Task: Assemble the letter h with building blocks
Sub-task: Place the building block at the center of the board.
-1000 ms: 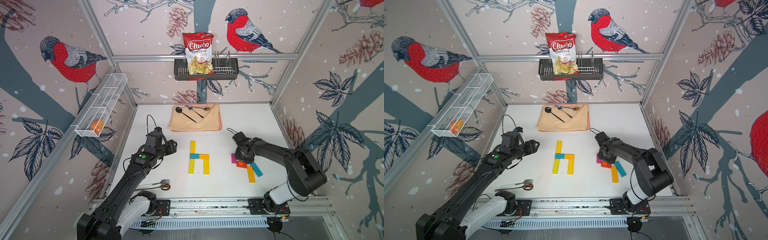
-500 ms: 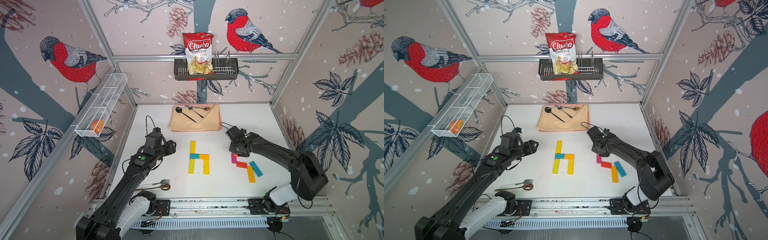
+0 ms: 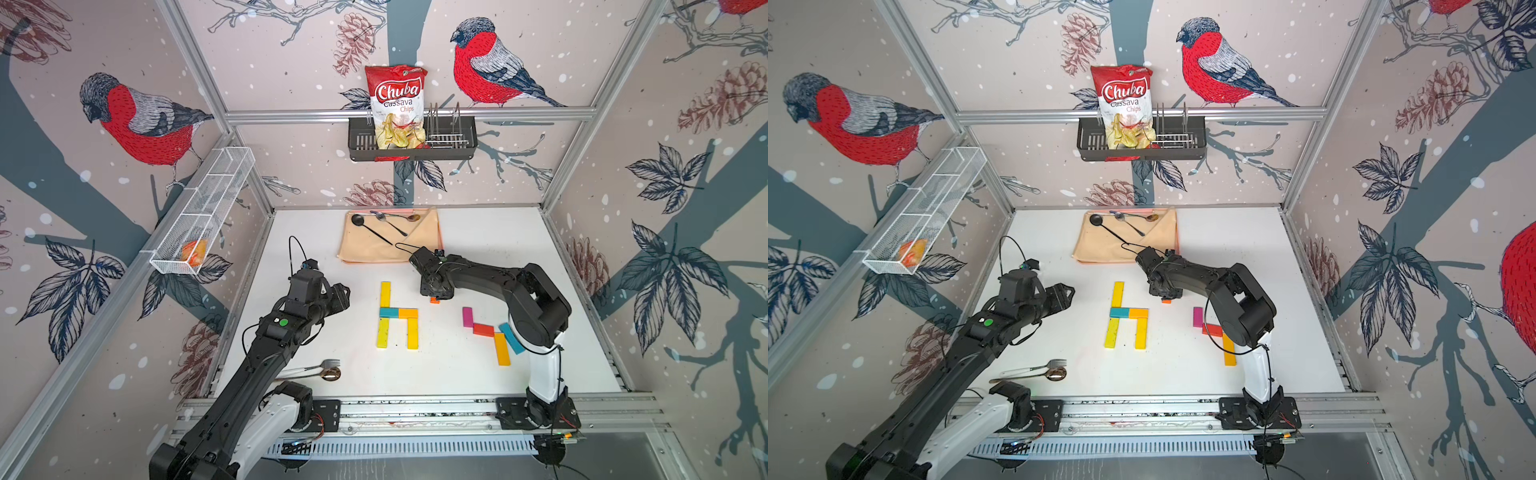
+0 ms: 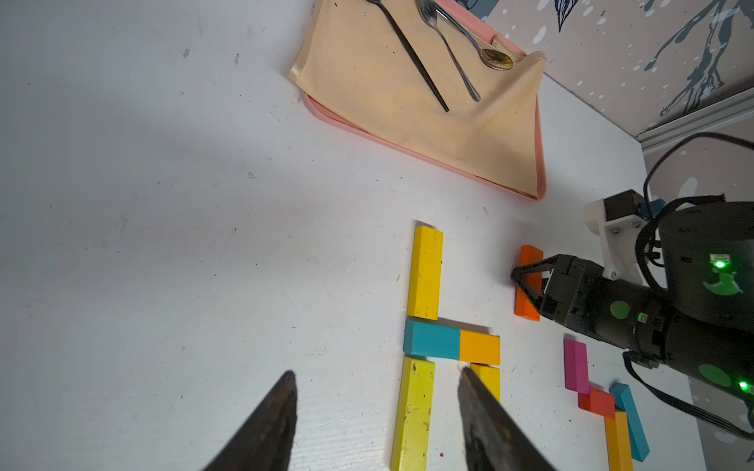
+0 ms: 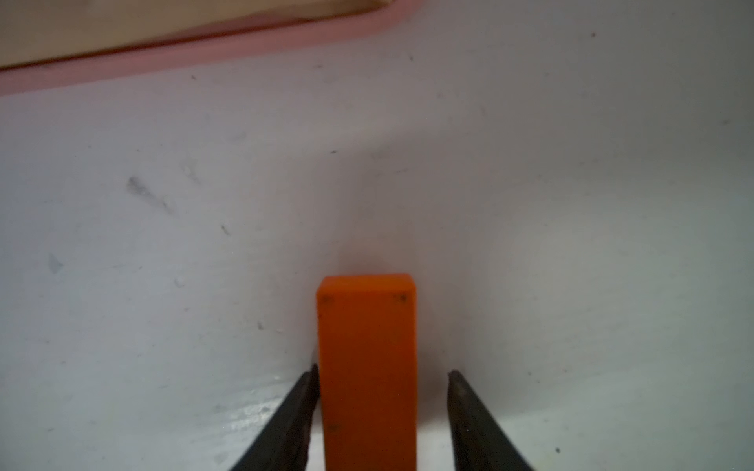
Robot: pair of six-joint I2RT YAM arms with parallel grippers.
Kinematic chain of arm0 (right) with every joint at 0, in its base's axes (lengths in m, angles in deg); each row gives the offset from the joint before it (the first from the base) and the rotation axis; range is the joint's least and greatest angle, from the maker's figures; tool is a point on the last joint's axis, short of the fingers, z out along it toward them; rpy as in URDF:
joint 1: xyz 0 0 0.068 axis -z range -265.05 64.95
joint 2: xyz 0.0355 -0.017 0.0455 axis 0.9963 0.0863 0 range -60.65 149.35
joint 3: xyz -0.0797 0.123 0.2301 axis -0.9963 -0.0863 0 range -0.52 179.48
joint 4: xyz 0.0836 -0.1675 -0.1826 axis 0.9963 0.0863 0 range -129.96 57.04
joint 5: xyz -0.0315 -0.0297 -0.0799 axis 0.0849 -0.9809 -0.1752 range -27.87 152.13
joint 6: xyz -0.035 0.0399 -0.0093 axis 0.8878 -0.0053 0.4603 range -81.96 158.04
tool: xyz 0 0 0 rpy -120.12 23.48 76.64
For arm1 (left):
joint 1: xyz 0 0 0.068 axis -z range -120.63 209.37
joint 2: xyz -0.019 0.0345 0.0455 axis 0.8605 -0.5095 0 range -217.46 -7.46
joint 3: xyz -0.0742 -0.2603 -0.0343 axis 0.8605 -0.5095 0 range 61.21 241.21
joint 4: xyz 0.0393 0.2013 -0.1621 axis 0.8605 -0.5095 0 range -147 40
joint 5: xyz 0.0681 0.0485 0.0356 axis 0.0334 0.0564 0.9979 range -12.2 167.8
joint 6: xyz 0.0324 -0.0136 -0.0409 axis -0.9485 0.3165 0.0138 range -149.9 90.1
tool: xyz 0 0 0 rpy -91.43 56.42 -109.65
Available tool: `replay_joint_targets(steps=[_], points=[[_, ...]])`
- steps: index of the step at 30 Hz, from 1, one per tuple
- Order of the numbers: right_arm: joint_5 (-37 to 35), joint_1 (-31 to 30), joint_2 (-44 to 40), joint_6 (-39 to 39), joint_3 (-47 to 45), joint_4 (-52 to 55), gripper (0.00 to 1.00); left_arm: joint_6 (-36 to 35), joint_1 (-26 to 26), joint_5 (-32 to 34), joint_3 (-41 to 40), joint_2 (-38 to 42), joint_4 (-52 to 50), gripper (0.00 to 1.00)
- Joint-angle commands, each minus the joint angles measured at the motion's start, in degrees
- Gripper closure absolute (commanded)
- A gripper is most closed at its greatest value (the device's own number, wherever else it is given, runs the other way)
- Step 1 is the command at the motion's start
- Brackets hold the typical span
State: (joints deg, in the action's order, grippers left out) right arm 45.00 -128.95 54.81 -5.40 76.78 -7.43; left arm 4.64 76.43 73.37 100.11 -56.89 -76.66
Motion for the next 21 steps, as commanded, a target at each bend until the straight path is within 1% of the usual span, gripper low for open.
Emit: replay_joint_targets(steps=[1,3,5,9,13,15,21], points=[[1.5,-0.6,0.6,0.6,-1.0,1.9,0.35,0.3,-0.1,-0.3,-0.6,0.2,0.6,0.39],[1.4,-0.6,0.2,0.4,-1.5,2.1,0.35,0.6,-0.1,-0.5,-0.7,-0.1,0.9,0.39],[1.3,-0.7,0.1,0.2,-1.9,2.2,0.39,0.6,-0.2,-0.5,-0.6,-0.3,1.1,0.39],[0.8,-1.6,0.4,-0.8,-1.3,3.7,0.54,0.4,-0.1,-0.3,-0.3,-0.3,0.8,0.39],[0.6,-2.2,0.4,-3.3,-1.1,5.4,0.66,0.3,-0.1,-0.2,-0.6,-0.1,0.7,0.39],[0.1,-2.4,0.2,-5.0,-1.2,6.8,0.69,0.4,-0.1,-0.3,-0.8,0.0,0.8,0.39],[-0.4,-2.5,-3.7,-6.5,-6.2,5.5,0.70,0.3,-0.1,-1.0,-1.2,-0.2,1.1,0.39]])
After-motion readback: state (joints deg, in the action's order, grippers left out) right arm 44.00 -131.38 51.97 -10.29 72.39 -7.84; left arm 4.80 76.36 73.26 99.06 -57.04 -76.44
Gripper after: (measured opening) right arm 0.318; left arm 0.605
